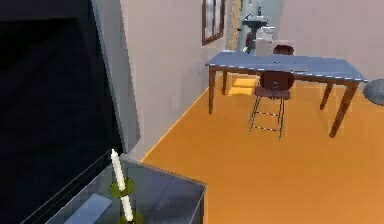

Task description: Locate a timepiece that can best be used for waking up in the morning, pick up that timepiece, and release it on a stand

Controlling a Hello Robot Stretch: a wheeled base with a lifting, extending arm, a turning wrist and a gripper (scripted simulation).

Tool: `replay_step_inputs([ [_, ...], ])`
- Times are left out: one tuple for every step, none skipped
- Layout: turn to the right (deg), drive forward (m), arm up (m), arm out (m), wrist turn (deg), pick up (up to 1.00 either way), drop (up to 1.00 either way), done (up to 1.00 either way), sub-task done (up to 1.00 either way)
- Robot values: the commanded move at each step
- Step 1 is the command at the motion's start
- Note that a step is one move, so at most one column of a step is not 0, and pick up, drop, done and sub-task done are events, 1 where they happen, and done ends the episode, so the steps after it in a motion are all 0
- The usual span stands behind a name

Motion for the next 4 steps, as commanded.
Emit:
replay_step_inputs([
  [3.0, 0.0, 0.0, 0.0, 0.0, 0.0, 0.0, 0.0, 0.0],
  [-45.0, 0.0, 0.0, 0.0, 0.0, 0.0, 0.0, 0.0, 0.0],
  [-45.0, 0.0, 0.0, 0.0, 0.0, 0.0, 0.0, 0.0, 0.0],
  [-30.0, 0.0, 0.0, 0.0, 0.0, 0.0, 0.0, 0.0, 0.0],
])
